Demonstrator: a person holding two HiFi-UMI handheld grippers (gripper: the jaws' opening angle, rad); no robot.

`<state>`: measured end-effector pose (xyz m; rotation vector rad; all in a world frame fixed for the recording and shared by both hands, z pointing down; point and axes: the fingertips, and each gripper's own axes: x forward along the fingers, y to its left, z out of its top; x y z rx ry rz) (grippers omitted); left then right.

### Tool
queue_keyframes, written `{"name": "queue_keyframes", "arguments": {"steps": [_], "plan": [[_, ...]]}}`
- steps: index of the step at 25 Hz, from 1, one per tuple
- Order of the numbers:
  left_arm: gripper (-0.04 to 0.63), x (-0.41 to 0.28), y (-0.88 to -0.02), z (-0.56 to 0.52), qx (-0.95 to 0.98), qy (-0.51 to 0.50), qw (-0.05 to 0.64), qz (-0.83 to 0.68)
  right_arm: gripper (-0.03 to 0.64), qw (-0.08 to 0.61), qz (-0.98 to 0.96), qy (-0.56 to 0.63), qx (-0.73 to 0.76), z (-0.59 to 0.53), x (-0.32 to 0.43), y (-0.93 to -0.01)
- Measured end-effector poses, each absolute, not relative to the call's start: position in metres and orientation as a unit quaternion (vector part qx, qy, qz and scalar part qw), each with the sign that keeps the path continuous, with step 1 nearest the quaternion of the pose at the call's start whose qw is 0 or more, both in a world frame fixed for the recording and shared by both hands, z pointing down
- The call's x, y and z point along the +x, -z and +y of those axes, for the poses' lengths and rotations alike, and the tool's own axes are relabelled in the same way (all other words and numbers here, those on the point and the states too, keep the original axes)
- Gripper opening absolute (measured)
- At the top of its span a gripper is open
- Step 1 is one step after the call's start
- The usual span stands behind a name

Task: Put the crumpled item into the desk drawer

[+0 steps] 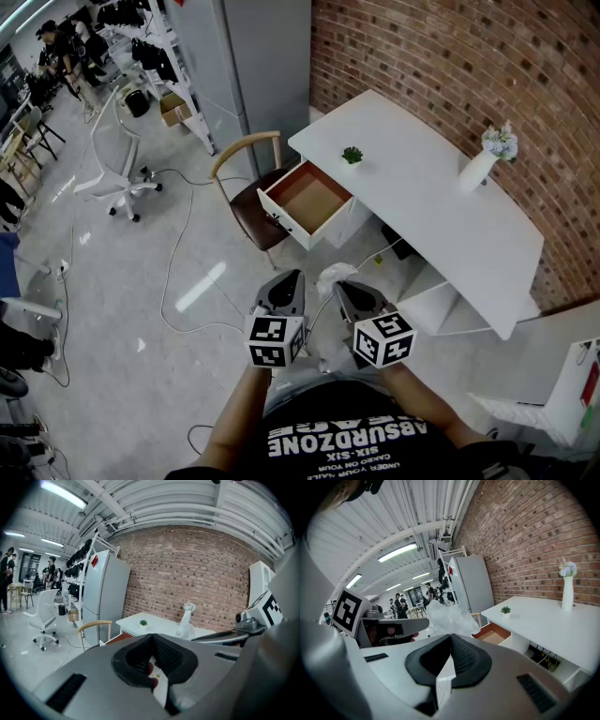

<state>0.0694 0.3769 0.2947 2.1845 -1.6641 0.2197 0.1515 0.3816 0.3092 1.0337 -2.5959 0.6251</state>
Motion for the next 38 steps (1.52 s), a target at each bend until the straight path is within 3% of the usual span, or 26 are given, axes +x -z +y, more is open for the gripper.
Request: {"name": "queue_keyframes", "arguments": {"steps": [13,38], "plan": [[0.006,0.051,-0.301,0.373,0.787,-0.077,0.201,-0.578,0.0,0.119,-0.895,-0.198,0.381,0.37,0.14,-0.299],[0.006,0.036,-0.333,0.292,0.774,-0.1,0.24,-0.577,0.0,0.149,-0.885,-0.239,0.371,0.272,0.124,-0.335]]}}
